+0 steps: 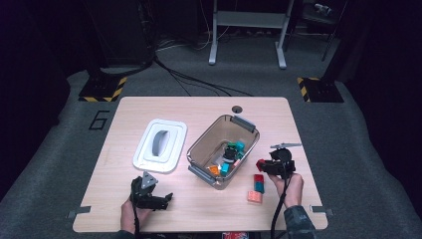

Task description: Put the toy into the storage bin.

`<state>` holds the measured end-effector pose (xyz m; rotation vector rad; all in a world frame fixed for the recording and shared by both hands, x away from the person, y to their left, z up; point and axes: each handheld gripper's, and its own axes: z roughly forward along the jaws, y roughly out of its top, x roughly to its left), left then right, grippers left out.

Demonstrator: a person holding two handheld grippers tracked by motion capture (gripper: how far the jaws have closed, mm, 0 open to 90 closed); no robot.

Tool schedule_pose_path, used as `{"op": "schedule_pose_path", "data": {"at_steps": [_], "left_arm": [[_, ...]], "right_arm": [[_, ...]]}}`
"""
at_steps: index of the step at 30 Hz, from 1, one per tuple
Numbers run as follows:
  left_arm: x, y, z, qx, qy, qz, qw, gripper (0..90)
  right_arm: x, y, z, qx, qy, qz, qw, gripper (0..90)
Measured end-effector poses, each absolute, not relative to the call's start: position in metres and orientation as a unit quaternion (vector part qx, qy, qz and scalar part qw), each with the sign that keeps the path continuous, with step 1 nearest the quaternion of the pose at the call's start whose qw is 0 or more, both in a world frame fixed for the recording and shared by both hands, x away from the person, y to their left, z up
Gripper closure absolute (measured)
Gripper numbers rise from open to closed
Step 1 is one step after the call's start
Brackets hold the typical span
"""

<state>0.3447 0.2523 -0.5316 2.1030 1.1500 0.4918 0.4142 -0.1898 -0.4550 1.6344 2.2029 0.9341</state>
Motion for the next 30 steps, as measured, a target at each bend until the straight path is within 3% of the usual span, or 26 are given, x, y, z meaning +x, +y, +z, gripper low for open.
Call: {"op": "schedule_pose_path", "data": {"at_steps": [5, 30], "left_arm": [[0.345, 0.252, -0.531, 0.809, 0.441, 0.190, 0.339, 1.1], [0.345, 0.252, -0.532, 0.808, 0.442, 0.189, 0.341, 1.7]], "right_arm": [[0.411, -0.189, -0.449, 0.553, 0.759, 0.324, 0.113, 67.7], [0.398, -0.185, -0.377, 0.515, 0.759, 0.363, 0.166, 67.8]]}}
